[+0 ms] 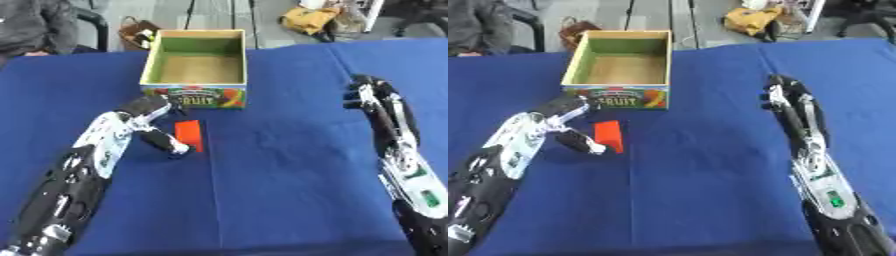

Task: Pick up objects on the table and place them in the box.

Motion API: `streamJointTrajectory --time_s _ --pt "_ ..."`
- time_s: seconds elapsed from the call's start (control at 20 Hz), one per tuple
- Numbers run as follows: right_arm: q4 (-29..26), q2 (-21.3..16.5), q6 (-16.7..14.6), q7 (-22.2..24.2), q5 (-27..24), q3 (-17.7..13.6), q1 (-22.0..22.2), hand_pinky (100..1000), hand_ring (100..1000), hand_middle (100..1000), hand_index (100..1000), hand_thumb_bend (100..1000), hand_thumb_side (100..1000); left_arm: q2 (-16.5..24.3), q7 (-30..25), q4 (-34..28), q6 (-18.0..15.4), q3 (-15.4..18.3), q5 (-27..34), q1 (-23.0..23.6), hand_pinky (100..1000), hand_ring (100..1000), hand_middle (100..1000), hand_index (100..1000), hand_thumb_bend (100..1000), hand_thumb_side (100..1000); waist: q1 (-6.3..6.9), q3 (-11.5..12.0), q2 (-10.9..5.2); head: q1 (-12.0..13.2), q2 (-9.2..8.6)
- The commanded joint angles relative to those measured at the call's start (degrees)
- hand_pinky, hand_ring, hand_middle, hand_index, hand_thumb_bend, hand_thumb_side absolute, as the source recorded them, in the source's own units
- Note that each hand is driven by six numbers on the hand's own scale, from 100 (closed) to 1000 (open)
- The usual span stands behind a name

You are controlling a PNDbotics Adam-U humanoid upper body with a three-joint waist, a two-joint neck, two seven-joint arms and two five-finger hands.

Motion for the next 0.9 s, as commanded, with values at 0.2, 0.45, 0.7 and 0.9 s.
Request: streamJointTrajectory --time_s 0.2,0.45,0.7,0.9 --pt "-0.51 -0.25 -0.18 0.37 0.1 0.04 -0.56 597 623 606 762 100 637 -0.49 0.92 2.8 -0.29 1.3 -1.61 -1.85 711 744 721 783 593 503 -0.37 -0.27 -0.57 0.03 -0.18" --pt "-0.43 -0.13 -0.2 0.47 0.09 0.06 -0.54 597 623 606 763 100 637 -0.8 1.69 3.64 -0.35 1.74 -1.13 -1.75 670 660 632 738 510 481 -0.45 -0.3 -0.55 -0.01 -0.2" --pt "-0.33 -0.04 -0.23 0.51 0.12 0.05 -0.51 597 623 606 763 100 637 -0.87 3.04 4.04 -0.31 1.85 0.86 -1.45 602 520 478 570 389 452 -0.44 -0.35 -0.57 -0.12 -0.19" --pt "-0.27 0.01 -0.25 0.52 0.12 0.03 -0.46 597 623 606 763 100 637 -0.62 5.25 3.12 -0.24 2.01 3.44 -1.11 560 454 391 475 320 442 -0.45 -0.4 -0.61 -0.17 -0.21"
